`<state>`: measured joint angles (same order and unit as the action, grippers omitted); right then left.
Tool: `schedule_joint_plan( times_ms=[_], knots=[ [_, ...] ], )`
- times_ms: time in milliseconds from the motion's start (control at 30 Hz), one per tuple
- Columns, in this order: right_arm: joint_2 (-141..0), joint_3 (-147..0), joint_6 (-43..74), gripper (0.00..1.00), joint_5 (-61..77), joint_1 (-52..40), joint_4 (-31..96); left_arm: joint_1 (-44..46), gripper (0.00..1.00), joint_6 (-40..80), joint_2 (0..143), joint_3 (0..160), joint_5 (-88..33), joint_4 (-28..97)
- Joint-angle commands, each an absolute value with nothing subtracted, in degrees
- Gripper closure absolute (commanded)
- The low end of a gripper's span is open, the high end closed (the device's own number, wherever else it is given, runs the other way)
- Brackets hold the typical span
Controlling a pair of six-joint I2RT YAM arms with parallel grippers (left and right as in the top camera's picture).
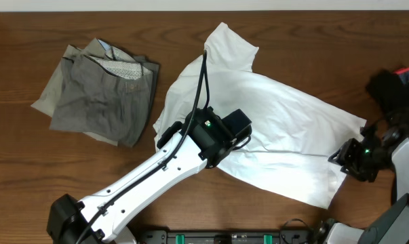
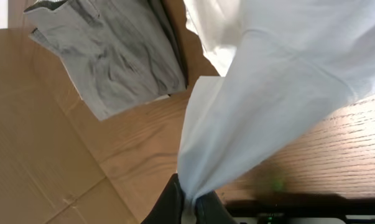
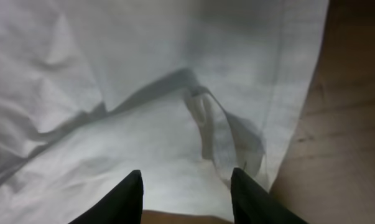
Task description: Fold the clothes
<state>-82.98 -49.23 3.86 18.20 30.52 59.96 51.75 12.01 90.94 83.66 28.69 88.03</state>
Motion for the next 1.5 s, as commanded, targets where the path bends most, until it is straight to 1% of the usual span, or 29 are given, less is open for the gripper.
schedule_joint_plan(
  times_ms=[0,200,267,333,367,433,533,567,700,867,1100,1333,1467],
  knots=[
    [-82.5,-45.1,5.1,0.56,19.6,30.3,56.4,51.4,0.94,12.6,90.0,84.8,29.2,88.2],
    [-82.5,-40.2,6.3,0.59,22.6,30.3,50.0,51.4,0.94,12.6,90.0,84.8,29.2,88.2],
    [-82.5,-39.3,6.3,0.61,22.6,30.3,49.1,51.4,0.94,12.6,90.0,84.8,29.2,88.2],
    [-82.5,-38.8,6.3,0.66,23.0,30.3,48.6,51.4,0.94,12.6,90.0,84.8,29.2,88.2],
    [-82.5,-38.8,6.3,0.69,23.5,30.3,48.6,51.4,0.94,12.6,90.0,84.8,29.2,88.2],
    [-82.5,-38.8,6.3,0.82,24.5,30.3,48.7,51.4,0.94,12.6,90.0,84.8,29.2,88.2],
    [-82.5,-38.8,6.3,0.98,25.1,30.3,48.9,51.4,0.94,12.6,90.0,84.8,29.2,88.2],
    [-82.5,-39.0,6.2,0.99,25.5,30.4,49.1,51.4,0.94,12.6,90.0,84.8,29.2,88.2],
    [-81.9,-41.5,5.0,0.99,28.8,30.4,50.5,51.4,0.94,12.6,90.0,84.8,29.2,88.2],
    [-78.0,-49.3,4.4,0.99,29.8,31.5,54.7,51.4,0.94,12.6,89.9,84.8,30.7,88.8],
    [-73.8,-61.1,4.5,0.99,21.3,34.5,61.9,51.4,0.94,13.0,89.4,84.8,32.2,91.9],
    [-73.7,-65.2,4.6,0.99,21.0,34.7,64.1,51.4,0.94,13.0,88.6,84.8,33.0,91.8],
    [-73.6,-68.9,4.6,0.99,22.7,34.9,64.6,51.4,0.94,13.0,88.3,84.8,35.2,89.5]
  ],
)
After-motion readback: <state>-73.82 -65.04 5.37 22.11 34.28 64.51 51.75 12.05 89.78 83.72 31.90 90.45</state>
